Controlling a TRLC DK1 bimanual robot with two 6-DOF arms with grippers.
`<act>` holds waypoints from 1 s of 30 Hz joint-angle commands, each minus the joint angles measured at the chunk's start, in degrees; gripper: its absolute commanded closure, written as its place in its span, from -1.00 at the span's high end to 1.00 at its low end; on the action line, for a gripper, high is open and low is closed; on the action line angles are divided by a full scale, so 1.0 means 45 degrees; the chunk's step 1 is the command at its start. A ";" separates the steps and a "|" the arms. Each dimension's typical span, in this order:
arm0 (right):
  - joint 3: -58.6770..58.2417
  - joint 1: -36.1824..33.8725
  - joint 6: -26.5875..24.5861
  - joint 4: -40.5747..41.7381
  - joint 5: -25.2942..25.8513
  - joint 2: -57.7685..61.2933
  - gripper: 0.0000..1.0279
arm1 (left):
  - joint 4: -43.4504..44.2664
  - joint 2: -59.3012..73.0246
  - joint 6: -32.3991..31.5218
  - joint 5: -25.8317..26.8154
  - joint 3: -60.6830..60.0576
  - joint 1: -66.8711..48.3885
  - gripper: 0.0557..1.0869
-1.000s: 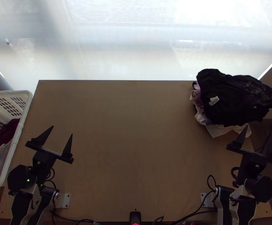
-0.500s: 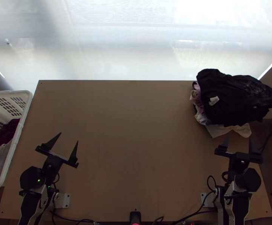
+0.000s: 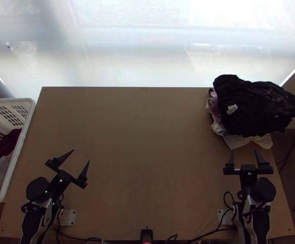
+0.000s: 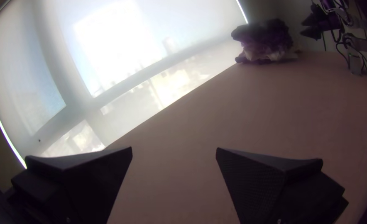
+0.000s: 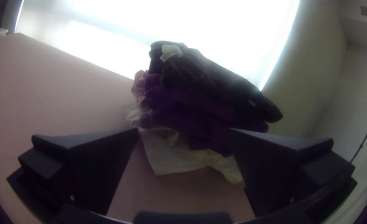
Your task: Fold the t-shirt
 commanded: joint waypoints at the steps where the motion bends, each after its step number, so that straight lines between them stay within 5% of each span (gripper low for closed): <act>1: -0.0006 0.0068 -0.0147 -0.0158 -0.0044 -0.0007 0.93 | -0.0548 -0.0007 0.0206 0.0254 -0.0046 0.0542 0.91; 30: -0.0006 0.0029 -0.0147 -0.0158 -0.0063 -0.0007 0.93 | -0.0567 -0.0007 0.0226 0.0352 -0.0046 0.1226 0.91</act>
